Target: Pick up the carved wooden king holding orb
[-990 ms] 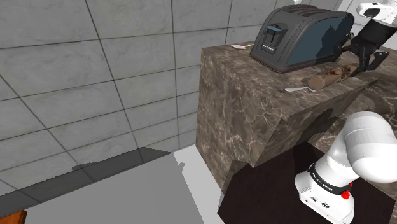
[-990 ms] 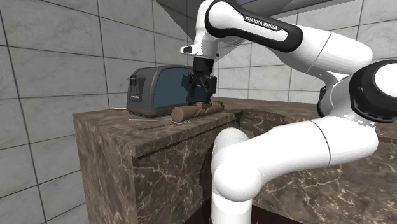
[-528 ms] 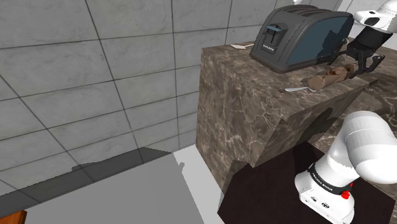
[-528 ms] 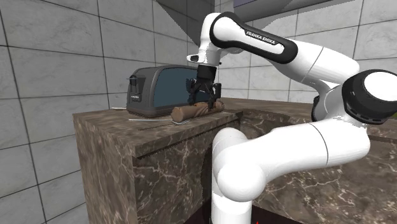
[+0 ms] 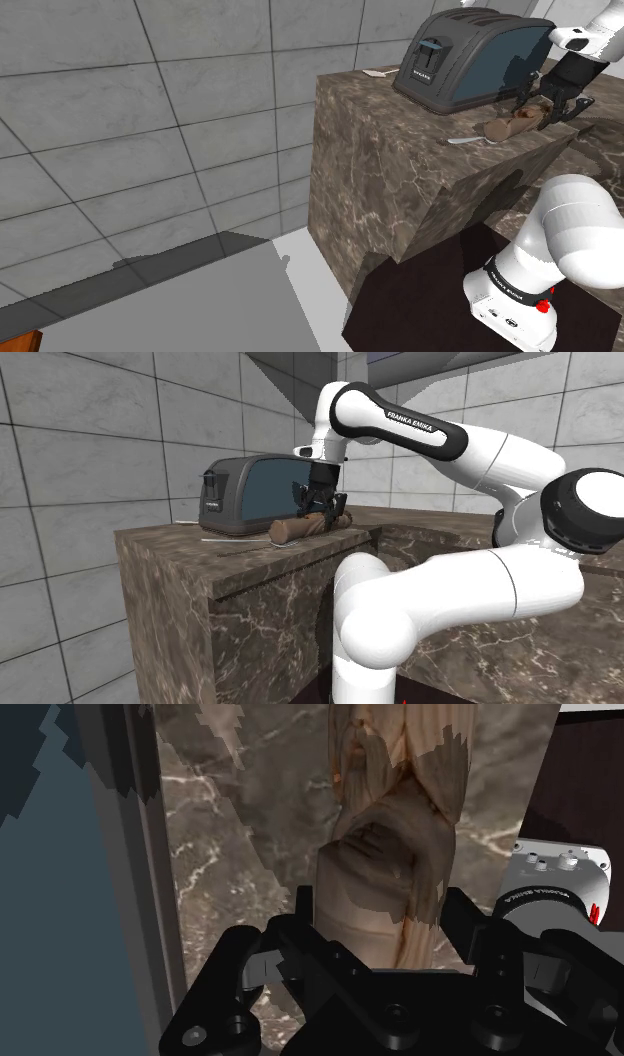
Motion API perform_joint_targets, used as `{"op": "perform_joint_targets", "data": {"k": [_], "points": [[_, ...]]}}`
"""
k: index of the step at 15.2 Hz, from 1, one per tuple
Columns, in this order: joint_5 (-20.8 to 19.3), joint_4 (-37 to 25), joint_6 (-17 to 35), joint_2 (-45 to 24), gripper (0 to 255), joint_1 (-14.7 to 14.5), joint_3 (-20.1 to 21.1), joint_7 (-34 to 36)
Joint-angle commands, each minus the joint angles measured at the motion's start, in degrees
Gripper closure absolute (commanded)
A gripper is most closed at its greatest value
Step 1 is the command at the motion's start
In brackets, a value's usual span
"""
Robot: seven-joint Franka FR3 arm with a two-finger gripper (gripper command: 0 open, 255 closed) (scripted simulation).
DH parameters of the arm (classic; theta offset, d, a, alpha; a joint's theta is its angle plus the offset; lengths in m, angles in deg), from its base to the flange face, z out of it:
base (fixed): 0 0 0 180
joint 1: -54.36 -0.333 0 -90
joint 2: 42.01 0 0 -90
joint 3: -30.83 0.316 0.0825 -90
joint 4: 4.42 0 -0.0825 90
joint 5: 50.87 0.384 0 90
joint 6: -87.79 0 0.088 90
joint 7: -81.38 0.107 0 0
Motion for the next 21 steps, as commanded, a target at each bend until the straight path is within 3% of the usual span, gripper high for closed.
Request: {"op": "perform_joint_targets", "data": {"k": [1, 6, 21], "points": [[0.0, 0.0, 0.0, 0.0, 255, 0.0, 0.0, 0.0], [0.0, 0.1, 0.0, 0.0, 255, 0.0, 0.0, 0.0], [4.8, -13.4, -5.7, -7.9, 255, -3.1, 4.7, -0.7]]}}
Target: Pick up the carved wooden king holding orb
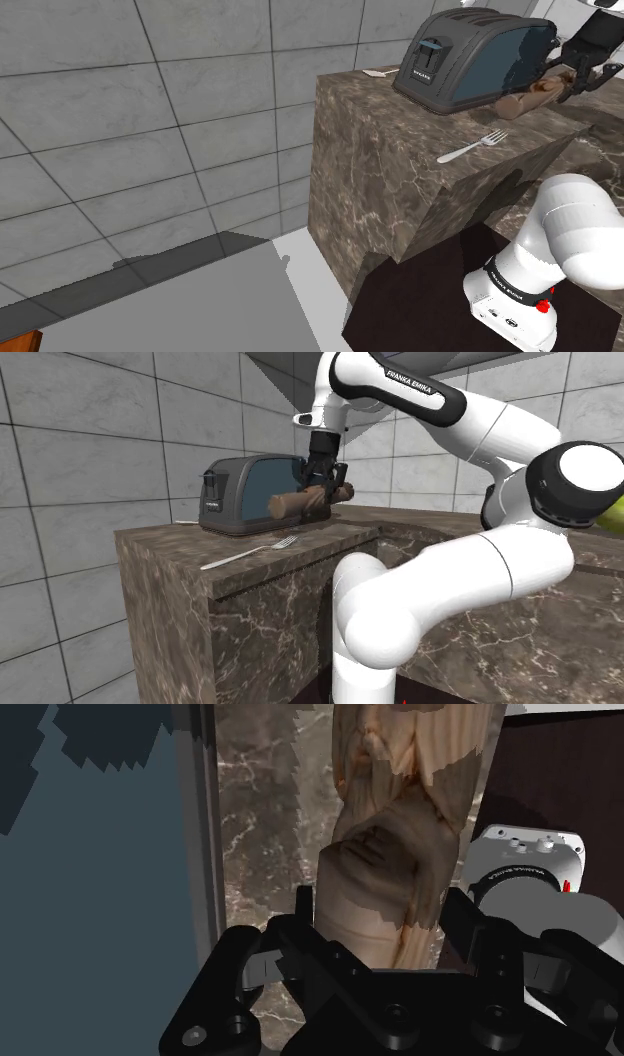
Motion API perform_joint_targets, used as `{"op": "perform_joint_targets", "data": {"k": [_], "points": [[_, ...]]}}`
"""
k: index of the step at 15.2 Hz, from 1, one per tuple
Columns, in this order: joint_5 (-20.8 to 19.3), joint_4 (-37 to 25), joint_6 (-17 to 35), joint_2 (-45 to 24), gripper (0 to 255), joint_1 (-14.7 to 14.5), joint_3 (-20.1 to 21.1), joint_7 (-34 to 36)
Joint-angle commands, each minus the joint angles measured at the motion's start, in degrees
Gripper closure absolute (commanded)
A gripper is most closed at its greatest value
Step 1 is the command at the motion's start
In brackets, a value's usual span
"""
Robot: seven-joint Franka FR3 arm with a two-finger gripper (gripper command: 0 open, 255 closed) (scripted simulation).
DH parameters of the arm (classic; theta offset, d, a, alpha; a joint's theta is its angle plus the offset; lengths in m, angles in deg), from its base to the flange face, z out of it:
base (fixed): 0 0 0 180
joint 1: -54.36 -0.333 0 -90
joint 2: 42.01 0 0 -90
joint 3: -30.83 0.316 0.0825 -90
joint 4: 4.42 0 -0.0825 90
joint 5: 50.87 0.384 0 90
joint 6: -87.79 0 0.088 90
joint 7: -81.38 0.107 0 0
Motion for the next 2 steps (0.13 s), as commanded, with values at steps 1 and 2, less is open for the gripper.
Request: {"op": "perform_joint_targets", "data": {"k": [1, 2], "points": [[0.4, -1.1, -0.6, -0.6, 255, -0.2, 0.4, -0.1], [0.4, -1.1, -0.6, -0.6, 255, -0.2, 0.4, -0.1]]}}
